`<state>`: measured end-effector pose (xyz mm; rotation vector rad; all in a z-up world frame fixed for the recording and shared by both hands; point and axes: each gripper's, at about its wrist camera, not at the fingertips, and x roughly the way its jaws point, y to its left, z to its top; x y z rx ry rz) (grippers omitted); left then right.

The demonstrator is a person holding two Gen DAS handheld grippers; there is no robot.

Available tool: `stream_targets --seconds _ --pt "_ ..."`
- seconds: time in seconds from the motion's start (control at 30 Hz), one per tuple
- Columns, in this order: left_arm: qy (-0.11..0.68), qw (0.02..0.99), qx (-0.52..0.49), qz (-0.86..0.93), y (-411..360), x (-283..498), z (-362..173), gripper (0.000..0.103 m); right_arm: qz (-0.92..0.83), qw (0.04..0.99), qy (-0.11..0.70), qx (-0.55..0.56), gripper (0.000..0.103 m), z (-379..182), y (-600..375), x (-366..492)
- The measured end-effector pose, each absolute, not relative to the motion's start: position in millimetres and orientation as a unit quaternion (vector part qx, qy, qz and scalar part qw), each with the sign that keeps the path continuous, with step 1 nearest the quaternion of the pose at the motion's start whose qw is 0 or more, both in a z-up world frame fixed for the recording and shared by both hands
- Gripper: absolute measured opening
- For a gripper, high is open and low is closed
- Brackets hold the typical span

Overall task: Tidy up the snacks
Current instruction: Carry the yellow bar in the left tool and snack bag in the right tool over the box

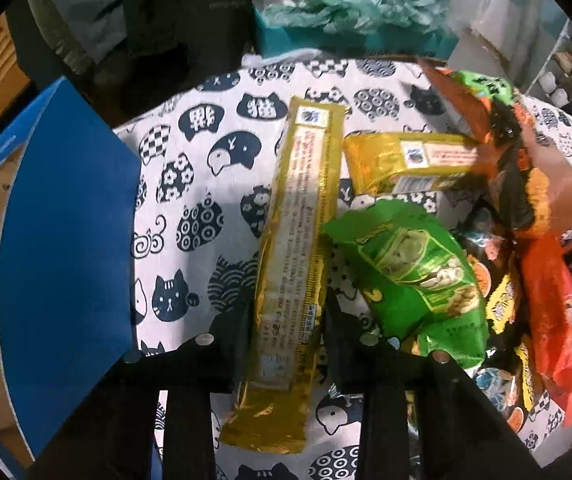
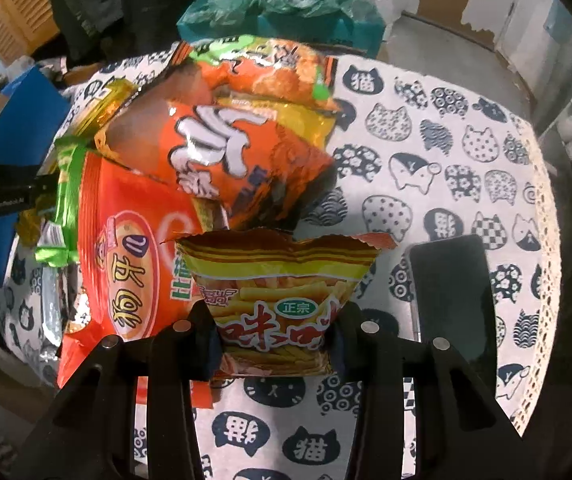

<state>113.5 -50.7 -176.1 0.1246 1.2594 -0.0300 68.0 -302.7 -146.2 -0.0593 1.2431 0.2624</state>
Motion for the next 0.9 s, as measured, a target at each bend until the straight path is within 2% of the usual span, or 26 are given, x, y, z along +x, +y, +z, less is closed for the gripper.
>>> stream_targets --seconds 0.13,0.9 --pt "0.572 0.818 0.061 -0.004 -49.7 108.4 -164.0 0.029 0.118 0.812 0.572 -0.027 0.04 -134.7 -308.0 63.8" --pt "0.473 0.881 0.026 -0.016 -15.9 38.9 -71.5 0.029 0.133 0.852 0.506 -0.025 0.04 -68.9 -263.0 50.3"
